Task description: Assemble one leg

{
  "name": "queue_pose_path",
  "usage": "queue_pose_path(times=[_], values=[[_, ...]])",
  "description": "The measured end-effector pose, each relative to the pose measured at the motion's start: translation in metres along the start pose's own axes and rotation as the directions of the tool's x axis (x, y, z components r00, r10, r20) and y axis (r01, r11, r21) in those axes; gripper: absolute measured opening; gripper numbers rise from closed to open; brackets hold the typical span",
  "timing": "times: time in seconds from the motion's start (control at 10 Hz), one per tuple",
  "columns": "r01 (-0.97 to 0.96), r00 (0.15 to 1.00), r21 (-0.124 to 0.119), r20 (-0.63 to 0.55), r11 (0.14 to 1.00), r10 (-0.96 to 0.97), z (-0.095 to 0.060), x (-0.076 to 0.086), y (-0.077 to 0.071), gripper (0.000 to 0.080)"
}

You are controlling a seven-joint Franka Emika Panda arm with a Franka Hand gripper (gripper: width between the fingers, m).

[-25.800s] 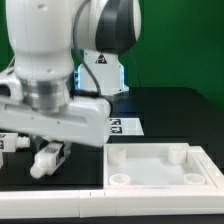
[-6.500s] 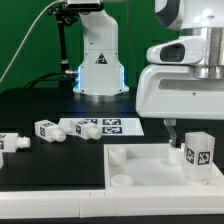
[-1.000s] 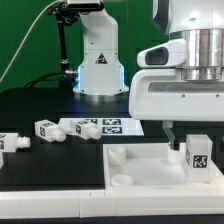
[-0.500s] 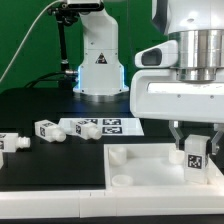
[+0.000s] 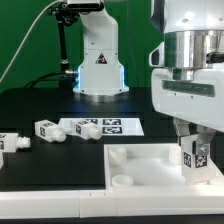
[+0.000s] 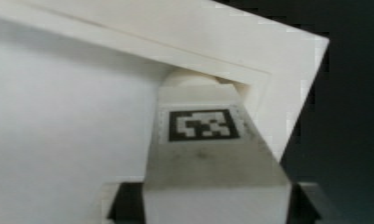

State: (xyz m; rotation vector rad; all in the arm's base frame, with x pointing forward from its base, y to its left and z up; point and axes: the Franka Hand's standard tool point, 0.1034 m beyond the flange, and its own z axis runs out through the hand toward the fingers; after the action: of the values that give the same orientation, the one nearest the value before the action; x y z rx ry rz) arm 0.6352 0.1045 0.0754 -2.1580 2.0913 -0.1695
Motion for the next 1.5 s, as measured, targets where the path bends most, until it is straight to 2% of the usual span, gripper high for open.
queue_pose_path(times=[0.2,0.4,0.5,0.6,0.7,0.8,0.9,1.2,1.3,1.4,1.5], values=[[-0.178,0.984,-0.005,0.003,0.984,0.178,0.000,-0.002,0.001,0.0286],[-0.180,0.984,-0.006,0.002,0.984,0.180,0.001,-0.002,0.001,0.0287],[-0.087,0.996,0.002,-0.003,0.996,0.087,0.001,-0.002,0.000,0.0381],[0.123,0.992,0.016,-0.005,0.992,-0.123,0.000,-0.004,-0.002,0.0537],[0.296,0.955,0.021,-0.002,0.955,-0.296,0.000,-0.011,-0.002,0.0615],[0.470,0.882,0.038,-0.007,0.882,-0.470,-0.003,-0.017,-0.005,0.0639],[0.547,0.837,0.048,-0.017,0.836,-0.547,-0.004,-0.019,-0.007,0.0639],[0.685,0.728,0.039,-0.028,0.727,-0.685,-0.003,-0.016,-0.007,0.0648],[0.753,0.658,0.031,-0.035,0.657,-0.752,-0.002,-0.015,-0.007,0.0648],[0.881,0.474,0.013,-0.040,0.474,-0.880,0.001,-0.011,-0.005,0.0648],[0.910,0.415,0.010,-0.037,0.415,-0.909,0.002,-0.009,-0.005,0.0648]])
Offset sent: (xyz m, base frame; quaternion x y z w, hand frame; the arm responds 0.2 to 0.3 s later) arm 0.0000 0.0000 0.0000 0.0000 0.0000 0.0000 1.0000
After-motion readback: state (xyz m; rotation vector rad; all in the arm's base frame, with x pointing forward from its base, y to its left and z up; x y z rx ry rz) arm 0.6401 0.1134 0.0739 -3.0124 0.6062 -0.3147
